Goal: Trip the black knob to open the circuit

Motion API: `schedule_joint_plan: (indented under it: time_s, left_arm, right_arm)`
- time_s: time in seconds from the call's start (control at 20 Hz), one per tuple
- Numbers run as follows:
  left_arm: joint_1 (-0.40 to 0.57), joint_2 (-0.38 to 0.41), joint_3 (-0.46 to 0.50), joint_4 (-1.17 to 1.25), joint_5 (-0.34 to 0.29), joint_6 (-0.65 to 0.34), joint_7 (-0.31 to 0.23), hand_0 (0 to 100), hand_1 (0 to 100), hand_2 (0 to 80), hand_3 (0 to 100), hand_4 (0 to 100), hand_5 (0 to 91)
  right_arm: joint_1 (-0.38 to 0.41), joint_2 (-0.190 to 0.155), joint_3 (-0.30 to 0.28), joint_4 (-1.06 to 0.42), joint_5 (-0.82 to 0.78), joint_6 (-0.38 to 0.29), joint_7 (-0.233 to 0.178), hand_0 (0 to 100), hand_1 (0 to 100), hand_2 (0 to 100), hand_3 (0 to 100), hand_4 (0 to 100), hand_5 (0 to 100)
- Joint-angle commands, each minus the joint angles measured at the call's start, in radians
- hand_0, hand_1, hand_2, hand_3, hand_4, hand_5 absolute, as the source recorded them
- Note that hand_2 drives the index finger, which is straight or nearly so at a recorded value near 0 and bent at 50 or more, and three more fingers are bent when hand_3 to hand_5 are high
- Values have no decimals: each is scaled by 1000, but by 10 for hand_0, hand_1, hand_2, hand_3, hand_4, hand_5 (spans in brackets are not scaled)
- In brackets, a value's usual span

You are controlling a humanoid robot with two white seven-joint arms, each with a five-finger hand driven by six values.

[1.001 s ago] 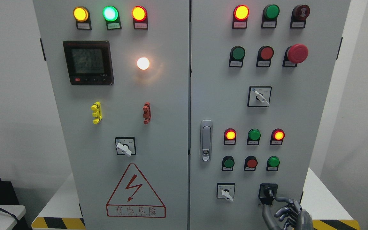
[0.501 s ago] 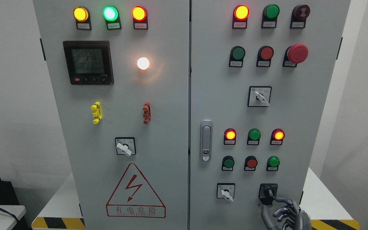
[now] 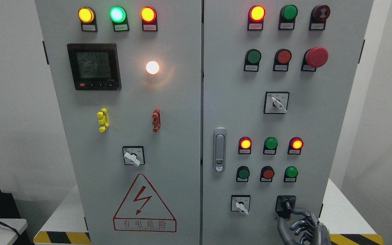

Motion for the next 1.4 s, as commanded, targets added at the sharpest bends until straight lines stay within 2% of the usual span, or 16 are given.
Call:
schedule_joint_plan:
  time_s: [0.0,0.35,0.45,0.6,1.35]
  left_arm:
    - [-8,-1,0,0,-32,1,0,120,389,0,0,0,0]
    - [-8,0,0,0,-32,1,0,120,389,0,0,0,0]
    - [-8,-1,0,0,-32,1,0,120,389,0,0,0,0]
    - [-8,0,0,0,-32,1,0,120,389,0,0,0,0]
    - [-8,0,0,0,-32,1,0,120,389,0,0,0,0]
  right_arm:
    - [-14,2,-25,29,7,0,0,265,774,399,756,838,959]
    - [-17,2,-30,29,7,0,-2,309,772,403,756,837,960]
    - [-19,2,-30,28,7,20,-3,317,775,404,758,837,961]
    - [-29,2,-31,32,7,37,-11,318,778,408,763,840,962]
    - [-46,2,-30,32,7,40,-14,315,792,437,783,852,964]
